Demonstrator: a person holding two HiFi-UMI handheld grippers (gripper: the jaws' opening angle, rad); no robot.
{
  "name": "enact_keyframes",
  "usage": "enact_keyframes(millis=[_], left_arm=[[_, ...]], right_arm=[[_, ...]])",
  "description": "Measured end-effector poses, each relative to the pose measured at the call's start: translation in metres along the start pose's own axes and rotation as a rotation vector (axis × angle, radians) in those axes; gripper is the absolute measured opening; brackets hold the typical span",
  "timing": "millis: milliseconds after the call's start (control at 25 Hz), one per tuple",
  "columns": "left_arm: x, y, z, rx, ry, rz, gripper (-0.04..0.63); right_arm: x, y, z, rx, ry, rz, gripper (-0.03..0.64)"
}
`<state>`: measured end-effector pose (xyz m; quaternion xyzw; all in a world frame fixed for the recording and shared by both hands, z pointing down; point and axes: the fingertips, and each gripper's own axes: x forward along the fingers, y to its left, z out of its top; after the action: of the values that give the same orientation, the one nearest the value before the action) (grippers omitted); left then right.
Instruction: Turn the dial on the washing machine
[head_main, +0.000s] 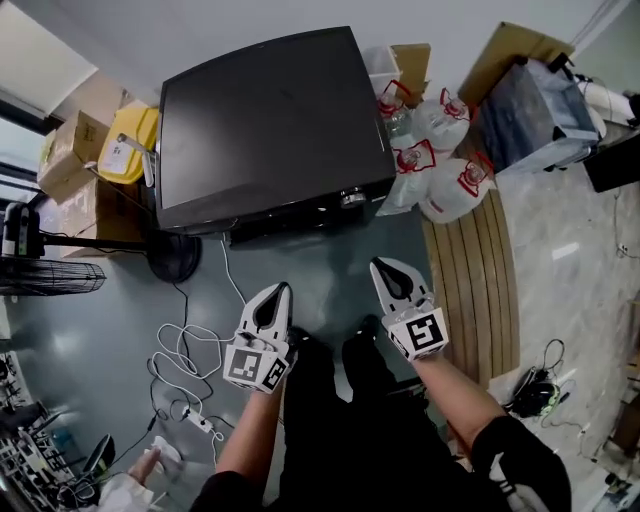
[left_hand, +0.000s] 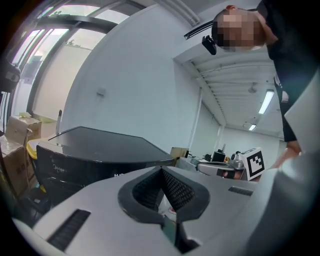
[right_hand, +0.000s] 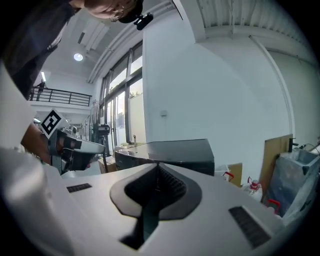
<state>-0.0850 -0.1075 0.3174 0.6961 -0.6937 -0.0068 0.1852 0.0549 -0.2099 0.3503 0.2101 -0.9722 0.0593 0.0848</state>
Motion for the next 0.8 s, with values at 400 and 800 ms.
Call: enact_keyframes(millis=[400, 800], left_arm=[[0.062, 0.039, -0.077, 0.044, -0.013, -0.115, 0.015], [0.109, 0.055, -0.113, 0.072, -0.058, -0.144, 0.015]], right_arm=[[0.055, -0.007, -0.038, -0.201, -0.055, -0.073, 0.023], [0.081, -0.028, -0.072, -0.355, -0.044, -0.054, 0.023]])
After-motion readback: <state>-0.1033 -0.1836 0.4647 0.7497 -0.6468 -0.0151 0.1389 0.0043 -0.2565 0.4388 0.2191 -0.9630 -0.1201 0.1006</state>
